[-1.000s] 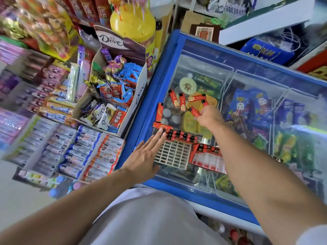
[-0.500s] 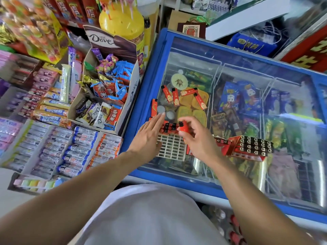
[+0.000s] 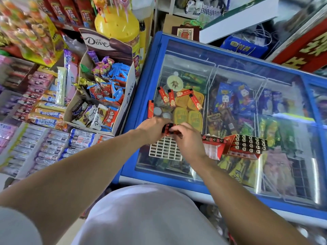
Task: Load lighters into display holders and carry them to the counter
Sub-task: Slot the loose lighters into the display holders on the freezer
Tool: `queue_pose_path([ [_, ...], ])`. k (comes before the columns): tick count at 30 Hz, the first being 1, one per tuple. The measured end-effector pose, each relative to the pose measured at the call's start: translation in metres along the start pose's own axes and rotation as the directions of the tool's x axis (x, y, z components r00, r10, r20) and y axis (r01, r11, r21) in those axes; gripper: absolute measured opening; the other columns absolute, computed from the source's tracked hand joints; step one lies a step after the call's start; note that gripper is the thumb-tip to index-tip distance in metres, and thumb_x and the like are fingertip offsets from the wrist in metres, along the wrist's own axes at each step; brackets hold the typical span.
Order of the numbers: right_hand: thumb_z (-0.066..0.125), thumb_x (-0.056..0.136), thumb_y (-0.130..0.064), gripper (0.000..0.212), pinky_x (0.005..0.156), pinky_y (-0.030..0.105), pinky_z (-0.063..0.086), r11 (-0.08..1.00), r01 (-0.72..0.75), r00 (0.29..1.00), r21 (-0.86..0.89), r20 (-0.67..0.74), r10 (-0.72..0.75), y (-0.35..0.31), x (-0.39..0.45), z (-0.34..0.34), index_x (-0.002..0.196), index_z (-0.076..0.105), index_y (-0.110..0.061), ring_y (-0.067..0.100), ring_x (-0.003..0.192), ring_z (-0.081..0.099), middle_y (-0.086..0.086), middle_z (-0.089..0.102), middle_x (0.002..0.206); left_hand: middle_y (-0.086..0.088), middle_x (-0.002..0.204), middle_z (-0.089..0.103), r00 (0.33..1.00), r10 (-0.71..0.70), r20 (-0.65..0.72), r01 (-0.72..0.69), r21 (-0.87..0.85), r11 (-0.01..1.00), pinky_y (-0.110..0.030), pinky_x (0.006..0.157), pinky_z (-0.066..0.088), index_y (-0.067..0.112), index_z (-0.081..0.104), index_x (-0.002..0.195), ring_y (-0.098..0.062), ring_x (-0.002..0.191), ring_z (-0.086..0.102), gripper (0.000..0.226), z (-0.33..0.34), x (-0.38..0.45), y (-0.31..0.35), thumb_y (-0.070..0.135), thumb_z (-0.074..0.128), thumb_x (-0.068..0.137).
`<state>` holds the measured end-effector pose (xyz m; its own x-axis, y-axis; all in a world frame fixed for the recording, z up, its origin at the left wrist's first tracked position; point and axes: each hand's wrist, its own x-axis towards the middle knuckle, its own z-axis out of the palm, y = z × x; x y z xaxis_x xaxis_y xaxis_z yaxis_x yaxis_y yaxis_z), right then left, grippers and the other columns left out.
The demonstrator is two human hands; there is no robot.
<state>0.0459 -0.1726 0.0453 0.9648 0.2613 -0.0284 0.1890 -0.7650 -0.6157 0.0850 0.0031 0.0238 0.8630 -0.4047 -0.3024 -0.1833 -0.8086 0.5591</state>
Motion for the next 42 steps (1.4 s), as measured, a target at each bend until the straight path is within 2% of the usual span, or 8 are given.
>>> queue_pose_path([
  [12, 0.074, 0.085, -0.005, 0.016, 0.066, 0.033, 0.053, 0.986, 0.046, 0.99, -0.162, -0.125, -0.067, 0.009, -0.004, 0.009, 0.099, 0.078, -0.012, 0.017, 0.082, 0.059, -0.001, 0.065, 0.088, -0.002, 0.119, 0.065, 0.996, 0.045, -0.078, -0.052, -0.08, 0.995, -0.046, 0.09, 0.053, 0.026, 0.054, 0.133, -0.025, 0.106, 0.063, 0.057, 0.015, -0.003, -0.005, 0.023, 0.08, 0.083],
  [15, 0.074, 0.089, -0.017, 0.012, 0.062, 0.02, 0.046, 0.988, 0.075, 0.979, -0.136, -0.18, -0.099, 0.003, -0.003, -0.004, 0.1, 0.078, -0.018, 0.01, 0.076, 0.057, -0.006, 0.066, 0.087, -0.005, 0.123, 0.065, 0.988, 0.067, -0.137, -0.079, -0.079, 0.994, -0.046, 0.096, 0.05, 0.021, 0.054, 0.136, -0.026, 0.112, 0.061, 0.062, 0.019, -0.004, -0.001, 0.031, 0.081, 0.081],
  [18, 0.068, 0.094, -0.028, 0.015, 0.062, 0.008, 0.038, 0.996, -0.061, 0.976, -0.069, -0.213, 0.045, 0.006, 0.022, -0.026, 0.106, 0.073, -0.022, 0.003, 0.07, 0.056, -0.01, 0.065, 0.101, -0.005, 0.128, 0.063, 0.984, 0.069, -0.165, -0.08, -0.063, 0.995, -0.042, 0.105, 0.044, 0.017, 0.054, 0.138, -0.025, 0.121, 0.055, 0.057, 0.021, -0.005, 0.003, 0.035, 0.075, 0.088],
  [23, 0.067, 0.094, -0.021, 0.03, 0.088, 0.021, 0.048, 0.948, -0.317, 0.946, -0.027, -0.073, 0.315, 0.042, 0.094, -0.052, 0.124, 0.064, -0.019, 0.009, 0.102, 0.062, -0.003, 0.065, 0.124, 0.001, 0.128, 0.061, 0.987, 0.037, -0.157, -0.052, -0.094, 0.994, -0.033, 0.104, 0.038, 0.019, 0.054, 0.138, -0.02, 0.121, 0.051, 0.049, 0.021, -0.006, 0.004, 0.034, 0.068, 0.094],
  [28, 0.067, 0.095, -0.026, 0.041, 0.062, 0.013, 0.037, 0.873, -0.486, 0.873, -0.043, 0.014, 0.487, 0.066, 0.135, -0.052, 0.133, 0.06, -0.013, 0.016, 0.098, 0.067, 0.002, 0.066, 0.127, 0.0, 0.126, 0.061, 0.988, 0.024, -0.151, -0.033, -0.059, 0.998, -0.038, 0.107, 0.04, 0.02, 0.052, 0.139, -0.021, 0.12, 0.05, 0.05, 0.024, -0.005, 0.001, 0.038, 0.067, 0.094],
  [31, 0.069, 0.094, -0.024, 0.033, 0.074, 0.023, 0.04, 0.853, -0.516, 0.854, -0.079, 0.026, 0.52, 0.077, 0.148, -0.044, 0.123, 0.066, -0.01, 0.024, 0.105, 0.065, 0.007, 0.067, 0.124, 0.0, 0.127, 0.059, 0.985, 0.029, -0.171, -0.03, -0.007, 1.0, -0.042, 0.105, 0.042, 0.023, 0.05, 0.14, -0.021, 0.119, 0.049, 0.052, 0.028, -0.006, 0.001, 0.038, 0.067, 0.094],
  [36, 0.074, 0.089, -0.023, 0.023, 0.074, 0.027, 0.044, 0.806, -0.567, 0.795, -0.17, 0.143, 0.59, 0.087, 0.162, -0.043, 0.108, 0.071, -0.011, 0.018, 0.085, 0.059, 0.008, 0.07, 0.112, 0.0, 0.127, 0.058, 0.983, 0.03, -0.184, -0.026, 0.025, 0.999, -0.046, 0.102, 0.045, 0.022, 0.048, 0.139, -0.022, 0.118, 0.049, 0.052, 0.03, -0.004, 0.0, 0.038, 0.067, 0.094],
  [42, 0.074, 0.089, -0.021, 0.046, 0.062, 0.021, 0.051, 0.913, -0.348, 0.937, 0.214, 0.096, 0.335, 0.039, 0.099, -0.06, 0.124, 0.047, -0.031, 0.006, 0.082, 0.069, -0.009, 0.065, 0.104, 0.001, 0.126, 0.058, 0.981, 0.021, -0.195, -0.017, 0.022, 1.0, -0.044, 0.102, 0.045, 0.02, 0.049, 0.139, -0.022, 0.119, 0.048, 0.051, 0.033, -0.005, 0.001, 0.035, 0.067, 0.094],
])
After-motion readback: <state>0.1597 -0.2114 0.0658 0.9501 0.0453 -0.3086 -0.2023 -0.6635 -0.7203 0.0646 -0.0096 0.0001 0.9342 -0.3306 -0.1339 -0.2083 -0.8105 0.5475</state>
